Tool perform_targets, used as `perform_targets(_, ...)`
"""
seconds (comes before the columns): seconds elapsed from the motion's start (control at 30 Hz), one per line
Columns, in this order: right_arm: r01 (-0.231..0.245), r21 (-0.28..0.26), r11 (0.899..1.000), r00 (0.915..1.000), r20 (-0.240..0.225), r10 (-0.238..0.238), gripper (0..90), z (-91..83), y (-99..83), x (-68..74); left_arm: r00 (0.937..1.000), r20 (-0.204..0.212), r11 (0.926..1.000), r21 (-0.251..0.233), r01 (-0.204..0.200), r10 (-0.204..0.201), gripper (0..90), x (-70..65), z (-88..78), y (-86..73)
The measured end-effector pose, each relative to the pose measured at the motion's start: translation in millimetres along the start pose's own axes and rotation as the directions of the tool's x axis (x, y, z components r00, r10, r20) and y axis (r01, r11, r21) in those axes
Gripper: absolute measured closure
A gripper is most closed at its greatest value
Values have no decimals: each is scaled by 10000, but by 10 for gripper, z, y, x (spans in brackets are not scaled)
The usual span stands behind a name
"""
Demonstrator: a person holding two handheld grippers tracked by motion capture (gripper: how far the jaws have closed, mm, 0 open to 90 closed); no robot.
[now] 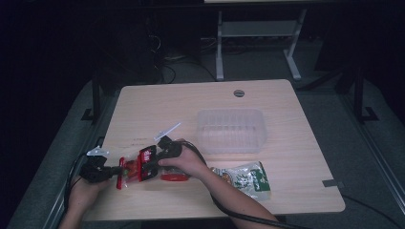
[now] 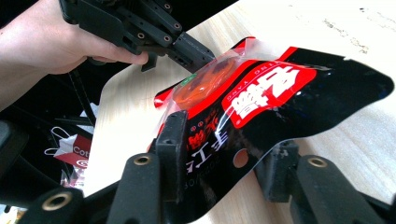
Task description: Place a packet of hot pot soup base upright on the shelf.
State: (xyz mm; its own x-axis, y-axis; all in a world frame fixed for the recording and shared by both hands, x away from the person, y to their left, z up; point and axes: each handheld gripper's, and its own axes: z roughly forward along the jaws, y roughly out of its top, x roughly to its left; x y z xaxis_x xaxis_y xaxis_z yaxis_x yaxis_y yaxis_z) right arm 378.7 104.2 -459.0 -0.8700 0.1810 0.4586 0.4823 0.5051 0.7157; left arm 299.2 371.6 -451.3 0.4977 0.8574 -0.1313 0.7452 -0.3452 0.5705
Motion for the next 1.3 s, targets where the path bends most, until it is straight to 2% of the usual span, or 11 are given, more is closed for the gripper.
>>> perform_targets(0.2, 83, 58, 9999, 9999, -145, -82, 703, 55, 20, 20, 9999, 108, 10000, 14, 30, -30, 899, 16, 0, 0)
perform_targets(0.43, 119, 215, 9997, 9998, -169, -115, 892, 77, 32, 43, 9999, 155, 10000, -14, 8, -8, 899, 19, 2, -2)
perform_targets(0.57, -113, 189, 9998, 9993, -365, 120, 899, 67, 38, 47, 9998, 171, 9997, -235, -30, 34, 897, 22, -1, -26)
perform_targets(0.6, -140, 164, 9998, 9986, -500, 148, 899, 55, 46, 48, 9999, 140, 9996, -267, 39, -36, 844, 31, -8, -26)
perform_targets(0.7, -214, 255, 9994, 9973, -702, 231, 900, 20, 67, 77, 9997, 168, 9990, -424, 171, -164, 801, 50, -26, -30)
perform_targets(0.73, -83, 351, 9993, 9980, -623, 105, 900, 5, 78, 82, 9998, 146, 9988, -468, 116, -109, 796, 59, -39, -29)
perform_targets(0.8, -71, 344, 9994, 9969, -781, 98, 900, -25, 96, 111, 9997, 179, 9979, -624, 155, -145, 775, 66, -64, -30)
perform_targets(0.97, 466, 417, 9980, 9952, -879, -428, 900, -151, 148, 223, 9997, 104, 9959, -872, 226, -218, 715, 68, -126, -27)
perform_targets(1.3, 850, 174, 9962, 9918, -978, -829, 900, -393, 219, 348, 9997, -7, 9942, -1055, 229, -231, 642, 16, -142, 1)
